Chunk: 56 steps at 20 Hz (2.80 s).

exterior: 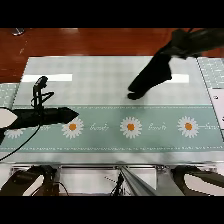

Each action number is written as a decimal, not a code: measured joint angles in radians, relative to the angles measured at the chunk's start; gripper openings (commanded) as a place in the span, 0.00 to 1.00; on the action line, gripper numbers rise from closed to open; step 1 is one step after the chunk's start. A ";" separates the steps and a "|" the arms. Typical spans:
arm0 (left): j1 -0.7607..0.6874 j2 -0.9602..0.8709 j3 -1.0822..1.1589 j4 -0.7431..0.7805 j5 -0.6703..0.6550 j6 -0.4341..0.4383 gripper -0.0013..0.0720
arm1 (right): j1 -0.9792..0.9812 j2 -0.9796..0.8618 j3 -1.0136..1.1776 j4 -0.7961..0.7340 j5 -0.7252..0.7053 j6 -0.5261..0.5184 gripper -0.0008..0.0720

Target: Fold the shirts.

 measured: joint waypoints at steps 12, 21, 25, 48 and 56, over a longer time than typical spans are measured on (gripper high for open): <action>0.000 0.000 0.000 -0.016 0.000 -0.014 0.05 | -0.624 0.093 0.130 -0.026 0.378 0.012 0.06; 0.000 0.000 0.000 -0.018 0.014 -0.014 0.05 | -0.975 0.334 -0.161 -0.284 0.420 0.026 0.06; 0.000 0.000 0.000 -0.021 0.043 -0.015 0.05 | -1.061 0.488 -0.380 -0.499 0.423 0.045 0.10; -0.041 -0.384 0.665 0.116 -0.084 -0.010 0.05 | -0.031 0.288 -0.499 -0.267 -0.273 -0.008 0.06; -0.060 -0.406 0.387 0.323 0.099 -0.106 0.05 | 0.260 0.053 -0.589 -0.609 -0.349 0.179 0.06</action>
